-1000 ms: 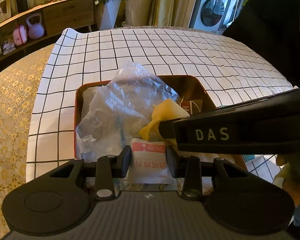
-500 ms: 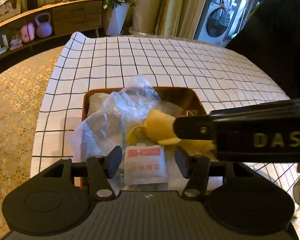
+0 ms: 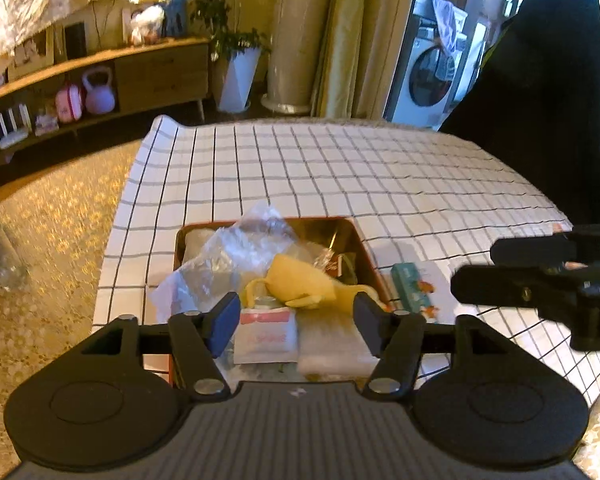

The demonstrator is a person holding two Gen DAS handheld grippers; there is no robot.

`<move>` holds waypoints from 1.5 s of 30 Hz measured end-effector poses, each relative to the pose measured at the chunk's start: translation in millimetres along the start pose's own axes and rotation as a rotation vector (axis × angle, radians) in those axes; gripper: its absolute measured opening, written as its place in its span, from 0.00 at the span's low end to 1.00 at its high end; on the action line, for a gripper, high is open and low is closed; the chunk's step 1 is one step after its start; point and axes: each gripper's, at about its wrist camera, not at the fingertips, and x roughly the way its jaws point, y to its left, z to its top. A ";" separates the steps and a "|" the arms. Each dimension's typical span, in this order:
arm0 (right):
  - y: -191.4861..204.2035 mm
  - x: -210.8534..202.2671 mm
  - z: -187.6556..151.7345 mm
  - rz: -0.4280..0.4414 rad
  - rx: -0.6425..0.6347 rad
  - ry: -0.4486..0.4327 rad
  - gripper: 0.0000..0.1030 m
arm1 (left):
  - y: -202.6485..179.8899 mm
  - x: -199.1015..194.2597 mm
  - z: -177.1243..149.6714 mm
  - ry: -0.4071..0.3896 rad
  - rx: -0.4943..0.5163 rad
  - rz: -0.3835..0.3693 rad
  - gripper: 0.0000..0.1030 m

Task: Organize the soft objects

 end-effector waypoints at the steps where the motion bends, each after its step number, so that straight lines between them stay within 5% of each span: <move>1: -0.9 -4.8 -2.2 0.004 -0.005 -0.006 0.61 | -3.8 -5.3 0.2 -0.011 0.007 0.000 0.62; 14: -4.6 -68.0 -41.8 0.011 -0.116 -0.136 0.62 | -45.7 -56.2 -10.5 -0.109 0.040 -0.040 0.62; 27: -20.9 -110.0 -77.6 -0.026 -0.139 -0.263 0.75 | -72.1 -88.1 -30.8 -0.184 0.047 -0.047 0.72; 31: -20.5 -120.9 -88.2 -0.046 -0.169 -0.307 0.78 | -77.9 -93.3 -35.8 -0.196 0.048 -0.056 0.79; 45: -15.4 -144.7 -120.3 -0.084 -0.165 -0.392 0.88 | -103.6 -99.0 -59.4 -0.200 0.066 -0.091 0.83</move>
